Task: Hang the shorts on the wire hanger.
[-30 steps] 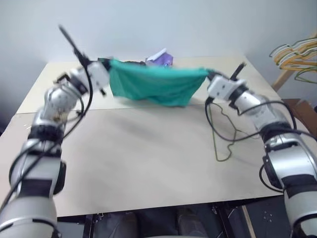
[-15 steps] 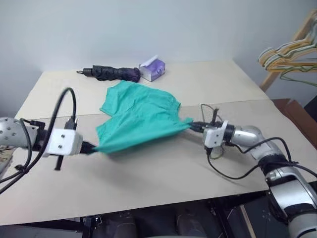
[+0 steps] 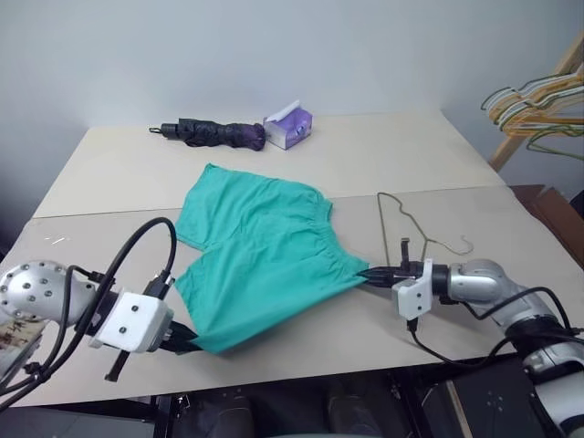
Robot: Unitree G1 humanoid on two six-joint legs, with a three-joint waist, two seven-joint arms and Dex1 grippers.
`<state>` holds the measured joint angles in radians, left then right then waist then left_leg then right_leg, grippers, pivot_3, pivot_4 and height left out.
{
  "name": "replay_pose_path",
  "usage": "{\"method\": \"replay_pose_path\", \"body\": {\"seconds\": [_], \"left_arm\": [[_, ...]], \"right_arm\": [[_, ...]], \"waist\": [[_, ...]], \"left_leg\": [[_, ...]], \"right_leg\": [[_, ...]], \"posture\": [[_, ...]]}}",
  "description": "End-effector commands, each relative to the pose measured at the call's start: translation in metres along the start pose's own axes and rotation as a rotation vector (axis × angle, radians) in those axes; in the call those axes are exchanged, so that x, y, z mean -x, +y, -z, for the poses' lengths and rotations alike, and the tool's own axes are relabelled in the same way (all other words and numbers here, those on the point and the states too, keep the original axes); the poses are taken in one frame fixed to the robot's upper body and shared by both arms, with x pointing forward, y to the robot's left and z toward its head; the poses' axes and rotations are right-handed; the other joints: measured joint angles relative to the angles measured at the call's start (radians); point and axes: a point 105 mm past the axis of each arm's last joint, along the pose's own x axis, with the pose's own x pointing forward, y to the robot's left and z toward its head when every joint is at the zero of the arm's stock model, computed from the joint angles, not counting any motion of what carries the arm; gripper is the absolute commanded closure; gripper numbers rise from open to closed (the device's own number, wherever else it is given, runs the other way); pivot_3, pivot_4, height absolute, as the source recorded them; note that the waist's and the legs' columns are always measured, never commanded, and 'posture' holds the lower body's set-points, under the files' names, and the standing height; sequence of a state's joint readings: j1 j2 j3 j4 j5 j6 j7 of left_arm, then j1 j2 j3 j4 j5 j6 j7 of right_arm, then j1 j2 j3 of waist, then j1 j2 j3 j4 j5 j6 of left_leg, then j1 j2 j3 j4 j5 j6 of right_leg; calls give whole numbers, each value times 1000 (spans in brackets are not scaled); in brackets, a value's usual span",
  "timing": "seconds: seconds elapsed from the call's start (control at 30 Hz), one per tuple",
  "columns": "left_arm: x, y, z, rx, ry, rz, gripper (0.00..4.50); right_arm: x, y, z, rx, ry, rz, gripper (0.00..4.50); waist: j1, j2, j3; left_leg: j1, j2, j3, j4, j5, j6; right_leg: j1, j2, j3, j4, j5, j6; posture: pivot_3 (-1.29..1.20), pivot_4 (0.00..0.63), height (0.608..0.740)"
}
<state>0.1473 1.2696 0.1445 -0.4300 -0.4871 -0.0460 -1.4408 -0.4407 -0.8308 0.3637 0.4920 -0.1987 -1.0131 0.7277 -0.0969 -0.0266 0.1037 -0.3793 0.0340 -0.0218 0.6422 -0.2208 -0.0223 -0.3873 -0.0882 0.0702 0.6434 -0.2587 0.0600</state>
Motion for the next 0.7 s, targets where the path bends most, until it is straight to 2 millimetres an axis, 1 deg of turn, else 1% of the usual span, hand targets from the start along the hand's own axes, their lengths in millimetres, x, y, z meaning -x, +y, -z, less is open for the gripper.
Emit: {"method": "replay_pose_path", "body": {"seconds": [0.03,0.2,0.37,0.4,0.47,0.5,0.53,0.57,0.6,0.7], "left_arm": [[3,-6,-2,-29,22,15,4500],[7,-10,12,-43,78,14,4500],[8,-17,16,-54,93,55,4500],[9,-18,16,-57,91,66,4500],[11,-19,16,-54,88,82,4018],[12,-19,16,-53,85,86,3834],[14,-18,15,-51,77,81,3447],[16,-15,13,-50,68,72,3273],[18,-12,12,-47,58,60,2947],[29,-2,4,-27,23,30,2150]], "right_arm": [[1,-7,-18,6,-41,38,4455],[-1,10,-37,-35,-64,17,4455],[0,16,-44,-68,-50,13,4455],[1,17,-45,-75,-47,10,4252],[4,17,-45,-103,-38,-3,3847],[5,17,-45,-111,-35,-9,3564],[7,15,-45,-117,-30,-9,3125],[10,14,-44,-117,-25,-9,2900],[13,11,-43,-119,-18,-8,2591],[24,8,-40,-144,2,-15,1726]], "waist": [[1,0,0],[8,0,1],[15,0,1],[16,0,1],[22,0,1],[26,0,2],[28,-1,2],[29,-1,2],[29,-1,2],[31,-1,2]], "left_leg": [[0,0,0,0,0,0],[0,0,0,0,0,0],[0,0,1,0,0,0],[0,0,1,0,0,0],[0,0,1,0,0,0],[0,0,2,0,0,0],[0,0,2,0,0,0],[0,0,2,0,0,0],[0,0,2,0,0,0],[-1,0,2,0,0,0]], "right_leg": [[0,0,0,0,0,0],[0,0,0,-1,0,0],[0,0,0,-1,0,0],[0,0,0,-1,-1,0],[0,0,0,-1,-1,0],[0,0,0,-1,-1,0],[0,0,0,-2,-1,0],[0,0,0,-2,-1,0],[0,0,0,-2,-1,0],[0,0,0,-2,-1,0]], "posture": [[-34,104,740],[-29,109,740],[-38,110,740],[-38,110,740],[-40,109,740],[-40,109,740],[-40,108,740],[-40,108,740],[-37,107,740],[-28,102,740]]}}
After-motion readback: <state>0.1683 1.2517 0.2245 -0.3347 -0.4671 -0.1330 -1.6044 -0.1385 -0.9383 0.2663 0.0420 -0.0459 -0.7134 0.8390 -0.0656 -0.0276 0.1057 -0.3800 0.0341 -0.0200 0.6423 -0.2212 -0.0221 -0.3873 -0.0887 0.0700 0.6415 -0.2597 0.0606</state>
